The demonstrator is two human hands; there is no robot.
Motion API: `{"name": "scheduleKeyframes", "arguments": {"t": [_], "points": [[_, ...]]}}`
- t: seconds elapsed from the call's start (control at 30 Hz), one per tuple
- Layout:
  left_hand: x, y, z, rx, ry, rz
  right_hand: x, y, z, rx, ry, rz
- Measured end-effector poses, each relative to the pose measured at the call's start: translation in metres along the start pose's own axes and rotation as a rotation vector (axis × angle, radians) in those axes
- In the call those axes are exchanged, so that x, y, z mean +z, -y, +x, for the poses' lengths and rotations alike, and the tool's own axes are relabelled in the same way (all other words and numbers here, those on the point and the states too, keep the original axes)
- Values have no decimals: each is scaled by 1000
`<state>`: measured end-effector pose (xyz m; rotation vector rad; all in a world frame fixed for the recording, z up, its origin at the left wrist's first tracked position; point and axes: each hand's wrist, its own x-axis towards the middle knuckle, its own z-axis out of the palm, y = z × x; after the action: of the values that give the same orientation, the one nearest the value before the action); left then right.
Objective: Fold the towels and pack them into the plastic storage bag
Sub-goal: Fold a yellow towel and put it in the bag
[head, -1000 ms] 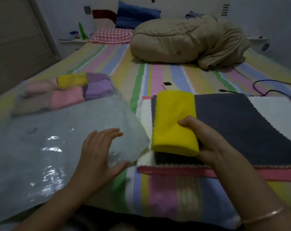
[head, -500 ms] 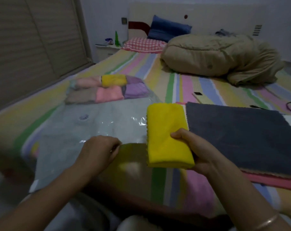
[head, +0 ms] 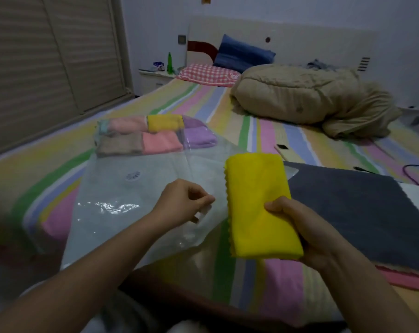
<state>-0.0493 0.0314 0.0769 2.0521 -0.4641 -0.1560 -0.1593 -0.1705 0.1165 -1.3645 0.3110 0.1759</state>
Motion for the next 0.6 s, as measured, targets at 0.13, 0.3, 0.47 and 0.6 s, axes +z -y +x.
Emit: {"name": "scheduleKeyframes", "arguments": {"t": [0.13, 0.3, 0.47, 0.6], "points": [[-17, 1, 7, -32, -96, -58, -1, -30, 14, 92, 0, -108], [-34, -3, 15, 141, -264, 114, 1, -75, 25, 289, -152, -176], [-34, -18, 10, 381, -222, 453, 16, -60, 36, 305, -43, -71], [-55, -37, 18, 331, -32, 111, 44, -33, 93, 191, -129, -42]]}}
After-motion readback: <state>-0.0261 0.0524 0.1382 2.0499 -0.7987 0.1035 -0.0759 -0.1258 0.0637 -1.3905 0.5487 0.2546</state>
